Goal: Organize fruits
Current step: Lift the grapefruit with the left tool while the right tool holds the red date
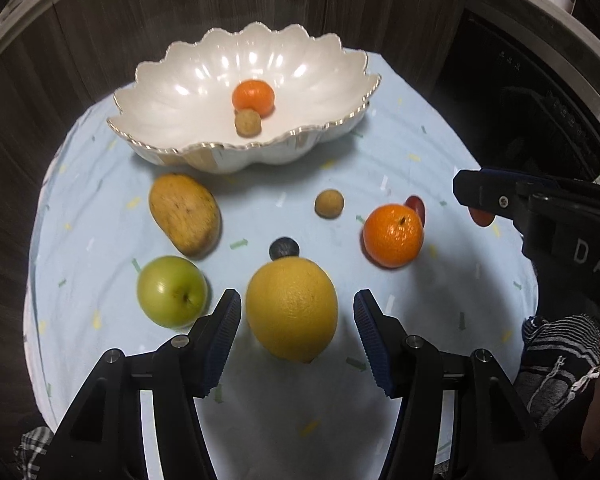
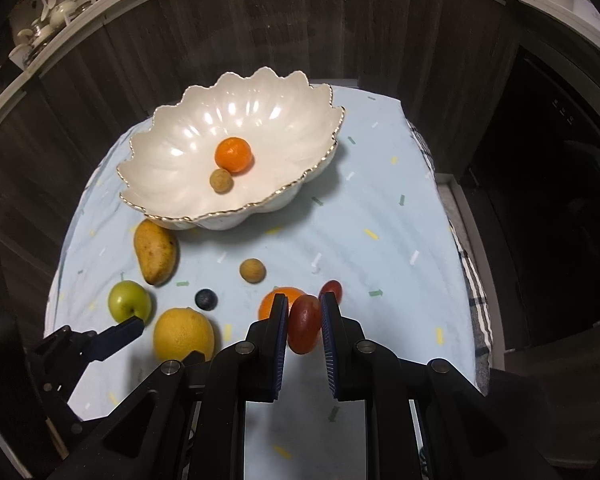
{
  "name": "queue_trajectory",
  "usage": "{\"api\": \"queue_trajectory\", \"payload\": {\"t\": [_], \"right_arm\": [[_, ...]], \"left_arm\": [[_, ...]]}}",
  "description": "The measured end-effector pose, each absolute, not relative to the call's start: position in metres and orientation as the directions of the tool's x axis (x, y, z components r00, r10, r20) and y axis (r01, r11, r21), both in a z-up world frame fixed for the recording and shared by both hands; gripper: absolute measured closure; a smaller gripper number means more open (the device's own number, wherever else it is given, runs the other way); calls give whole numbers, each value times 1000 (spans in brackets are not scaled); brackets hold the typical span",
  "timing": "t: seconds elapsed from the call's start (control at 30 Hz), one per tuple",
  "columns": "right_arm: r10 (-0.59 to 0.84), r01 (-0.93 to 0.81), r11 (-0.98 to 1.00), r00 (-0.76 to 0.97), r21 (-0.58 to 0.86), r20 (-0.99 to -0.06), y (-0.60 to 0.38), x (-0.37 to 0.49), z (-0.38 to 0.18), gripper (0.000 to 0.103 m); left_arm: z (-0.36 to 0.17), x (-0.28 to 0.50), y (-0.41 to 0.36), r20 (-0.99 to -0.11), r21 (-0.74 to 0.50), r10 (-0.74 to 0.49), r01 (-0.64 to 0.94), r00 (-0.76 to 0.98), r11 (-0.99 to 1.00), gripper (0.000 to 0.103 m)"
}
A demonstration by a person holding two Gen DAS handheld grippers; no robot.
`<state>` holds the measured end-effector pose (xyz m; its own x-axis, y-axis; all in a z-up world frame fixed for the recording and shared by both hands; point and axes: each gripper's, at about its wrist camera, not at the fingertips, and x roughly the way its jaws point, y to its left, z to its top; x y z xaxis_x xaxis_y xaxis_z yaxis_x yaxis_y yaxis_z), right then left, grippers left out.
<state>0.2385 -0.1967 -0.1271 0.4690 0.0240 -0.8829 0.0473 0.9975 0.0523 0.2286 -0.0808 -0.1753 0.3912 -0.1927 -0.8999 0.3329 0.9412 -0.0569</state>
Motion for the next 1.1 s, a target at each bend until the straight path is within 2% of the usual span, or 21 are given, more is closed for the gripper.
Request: {"api": "queue_trajectory", "payload": {"t": [0.67,1.1], "right_arm": [[23,67,996,426,57,-904,-200,243,-155,85],[41,46,996,469,71,-882,-194,246,-129,85]], "left_arm": [[-200,239,-84,-911,-9,-139,319,388,948,50],[-166,241,-74,-881,12,-135,307,453,952,51]]}}
